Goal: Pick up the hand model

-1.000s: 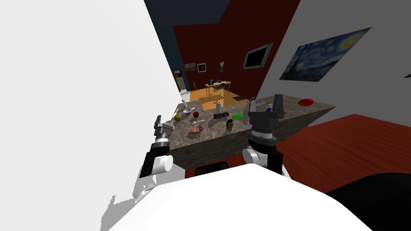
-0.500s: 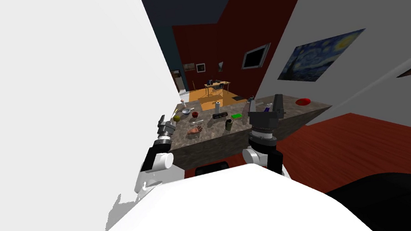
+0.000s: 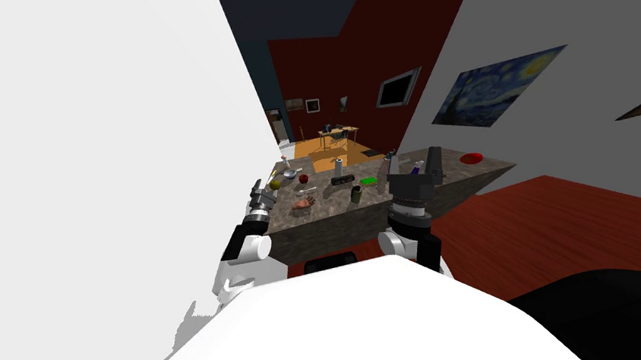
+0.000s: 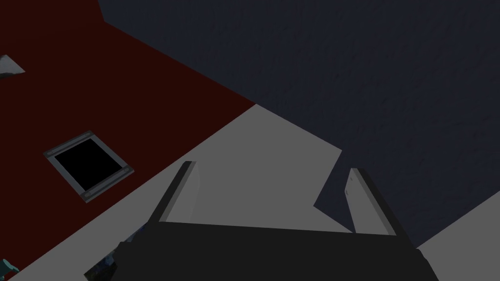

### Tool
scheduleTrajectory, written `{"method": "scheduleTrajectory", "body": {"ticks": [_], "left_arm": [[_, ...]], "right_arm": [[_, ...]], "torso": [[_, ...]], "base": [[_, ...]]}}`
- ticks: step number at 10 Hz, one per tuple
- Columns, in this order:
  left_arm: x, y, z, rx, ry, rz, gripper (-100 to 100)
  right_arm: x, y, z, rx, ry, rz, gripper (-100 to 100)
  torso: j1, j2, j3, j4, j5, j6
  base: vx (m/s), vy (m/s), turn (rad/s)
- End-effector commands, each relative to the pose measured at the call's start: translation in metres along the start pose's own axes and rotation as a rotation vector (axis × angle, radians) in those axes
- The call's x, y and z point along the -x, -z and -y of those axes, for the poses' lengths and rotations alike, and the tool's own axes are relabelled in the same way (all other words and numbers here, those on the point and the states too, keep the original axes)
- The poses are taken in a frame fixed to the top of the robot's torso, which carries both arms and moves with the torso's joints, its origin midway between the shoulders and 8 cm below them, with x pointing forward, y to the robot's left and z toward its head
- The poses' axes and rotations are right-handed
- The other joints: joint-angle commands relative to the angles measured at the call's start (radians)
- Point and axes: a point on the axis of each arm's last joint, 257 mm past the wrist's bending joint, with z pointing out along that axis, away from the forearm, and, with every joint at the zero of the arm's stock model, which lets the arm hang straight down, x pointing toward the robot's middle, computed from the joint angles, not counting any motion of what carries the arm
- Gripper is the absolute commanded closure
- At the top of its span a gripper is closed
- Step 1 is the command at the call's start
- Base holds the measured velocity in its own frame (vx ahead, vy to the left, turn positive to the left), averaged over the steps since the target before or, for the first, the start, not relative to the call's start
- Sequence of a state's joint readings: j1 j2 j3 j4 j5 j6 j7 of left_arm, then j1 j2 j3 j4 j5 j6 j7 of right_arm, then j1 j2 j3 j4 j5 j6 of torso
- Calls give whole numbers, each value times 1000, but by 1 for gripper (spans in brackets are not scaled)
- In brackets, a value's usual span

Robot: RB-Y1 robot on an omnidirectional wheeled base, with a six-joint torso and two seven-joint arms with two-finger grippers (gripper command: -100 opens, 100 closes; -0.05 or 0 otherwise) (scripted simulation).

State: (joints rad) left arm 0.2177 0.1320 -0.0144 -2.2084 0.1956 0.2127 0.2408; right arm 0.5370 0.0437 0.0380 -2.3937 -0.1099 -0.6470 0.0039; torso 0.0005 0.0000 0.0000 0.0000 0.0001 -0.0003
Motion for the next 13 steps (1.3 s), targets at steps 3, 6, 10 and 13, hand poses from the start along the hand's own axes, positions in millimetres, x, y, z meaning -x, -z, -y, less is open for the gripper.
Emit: {"method": "scheduleTrajectory", "body": {"ticks": [3, 6, 10, 13], "left_arm": [[0, 0, 0, 1, 1, 0, -100], [0, 0, 0, 1, 1, 0, -100], [-4, -7, -17, 72, 42, 1, -100], [-9, -12, -34, 139, 86, -2, -100]], "right_arm": [[0, 0, 0, 0, 0, 0, 0], [0, 0, 0, 0, 0, 0, 0], [0, 0, 0, 0, 0, 0, 0], [0, 0, 0, 0, 0, 0, 0]], "torso": [[-1, 0, 0, 0, 0, 0], [0, 0, 0, 0, 0, 0], [-1, 0, 0, 0, 0, 0], [-1, 0, 0, 0, 0, 0]], "base": [[1, -7, -20], [0, 2, 5], [1, -7, -16], [0, -3, -8]]}}
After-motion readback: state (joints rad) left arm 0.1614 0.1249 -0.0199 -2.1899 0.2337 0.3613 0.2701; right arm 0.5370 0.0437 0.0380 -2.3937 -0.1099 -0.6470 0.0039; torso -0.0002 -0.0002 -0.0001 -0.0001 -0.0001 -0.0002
